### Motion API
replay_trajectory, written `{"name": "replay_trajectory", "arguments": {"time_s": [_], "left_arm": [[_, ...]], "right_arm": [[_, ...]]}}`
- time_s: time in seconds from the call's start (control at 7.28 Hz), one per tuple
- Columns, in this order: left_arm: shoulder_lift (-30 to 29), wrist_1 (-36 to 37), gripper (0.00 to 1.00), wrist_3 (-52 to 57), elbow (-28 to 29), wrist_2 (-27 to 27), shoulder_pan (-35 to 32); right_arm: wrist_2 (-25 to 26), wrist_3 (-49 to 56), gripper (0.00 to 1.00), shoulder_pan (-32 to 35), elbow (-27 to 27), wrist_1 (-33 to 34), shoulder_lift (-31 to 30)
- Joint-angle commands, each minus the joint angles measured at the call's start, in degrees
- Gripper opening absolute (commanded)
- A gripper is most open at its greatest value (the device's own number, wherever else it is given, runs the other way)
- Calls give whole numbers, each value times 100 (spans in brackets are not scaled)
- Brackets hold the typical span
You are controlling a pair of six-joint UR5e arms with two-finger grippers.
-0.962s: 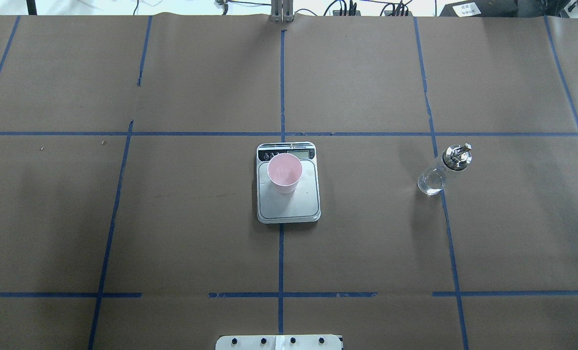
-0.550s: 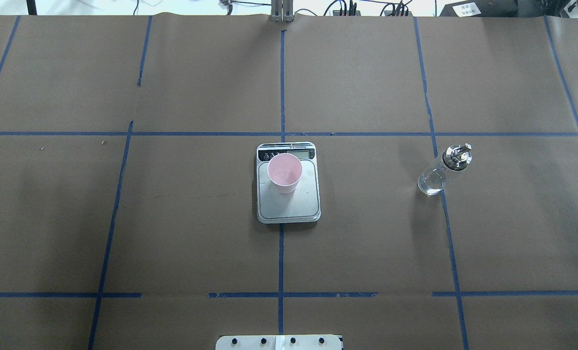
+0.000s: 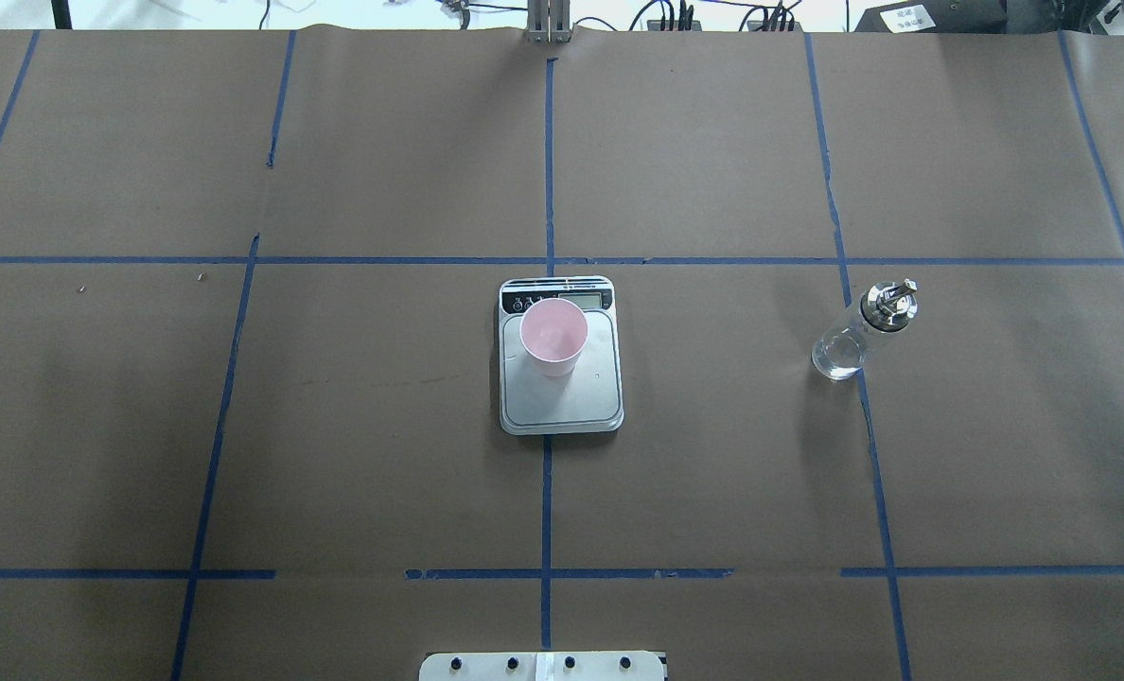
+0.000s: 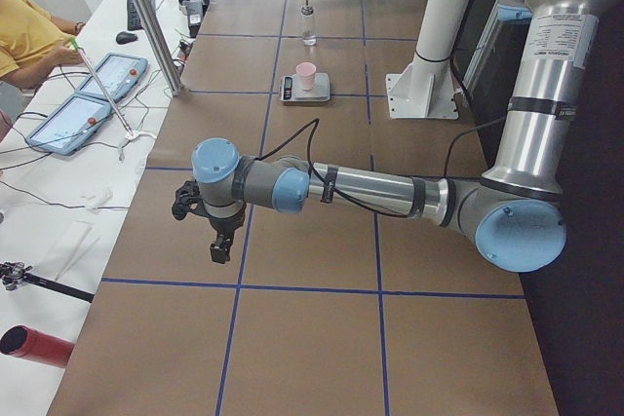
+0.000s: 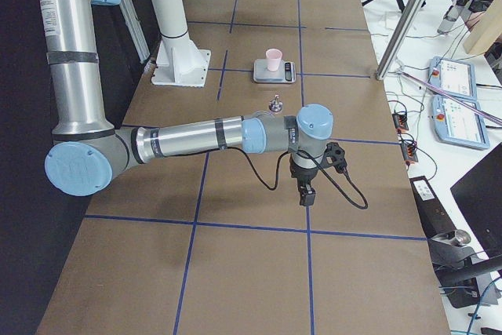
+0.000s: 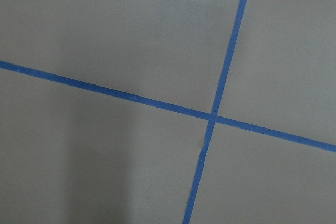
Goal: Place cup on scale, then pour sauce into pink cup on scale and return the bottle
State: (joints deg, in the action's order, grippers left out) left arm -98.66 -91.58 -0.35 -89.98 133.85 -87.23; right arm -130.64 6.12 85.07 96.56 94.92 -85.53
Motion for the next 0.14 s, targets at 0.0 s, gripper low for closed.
{"name": "replay_trajectory", "arguments": {"time_s": [0.0], "left_arm": [[40,387,100,-17,-108,-9,-13]], "right_arm": [[21,-5,100,-25,12,0,-16]]}}
